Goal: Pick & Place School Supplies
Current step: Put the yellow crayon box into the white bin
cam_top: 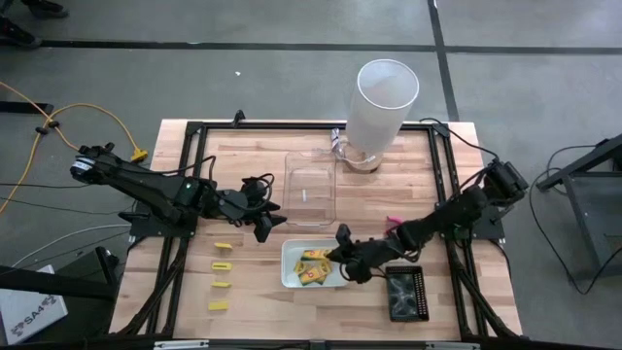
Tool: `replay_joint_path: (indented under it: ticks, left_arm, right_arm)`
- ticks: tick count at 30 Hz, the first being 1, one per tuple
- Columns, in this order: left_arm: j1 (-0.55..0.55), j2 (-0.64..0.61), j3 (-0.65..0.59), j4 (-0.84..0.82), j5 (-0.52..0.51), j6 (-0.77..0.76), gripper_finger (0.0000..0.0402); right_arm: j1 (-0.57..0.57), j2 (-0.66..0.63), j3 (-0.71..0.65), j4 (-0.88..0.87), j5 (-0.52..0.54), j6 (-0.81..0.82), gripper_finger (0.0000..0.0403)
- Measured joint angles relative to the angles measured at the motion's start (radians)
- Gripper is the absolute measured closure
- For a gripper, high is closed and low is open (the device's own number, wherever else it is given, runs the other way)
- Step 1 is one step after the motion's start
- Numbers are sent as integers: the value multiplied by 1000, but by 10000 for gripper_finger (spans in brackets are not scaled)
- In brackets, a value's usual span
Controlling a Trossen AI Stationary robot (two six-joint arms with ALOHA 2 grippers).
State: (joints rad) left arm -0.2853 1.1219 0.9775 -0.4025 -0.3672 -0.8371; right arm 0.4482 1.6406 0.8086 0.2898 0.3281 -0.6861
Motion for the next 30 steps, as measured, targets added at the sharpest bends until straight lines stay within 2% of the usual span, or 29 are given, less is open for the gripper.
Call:
replay_joint_path:
  ticks: [8,30]
  left_arm:
    - [0,0,0,1,0,0,175]
    - [0,0,0,1,0,0,175]
  right_arm:
    - [-20,58,0,8,-48,-1,385]
    - [-10,59,0,32,-92,5,385]
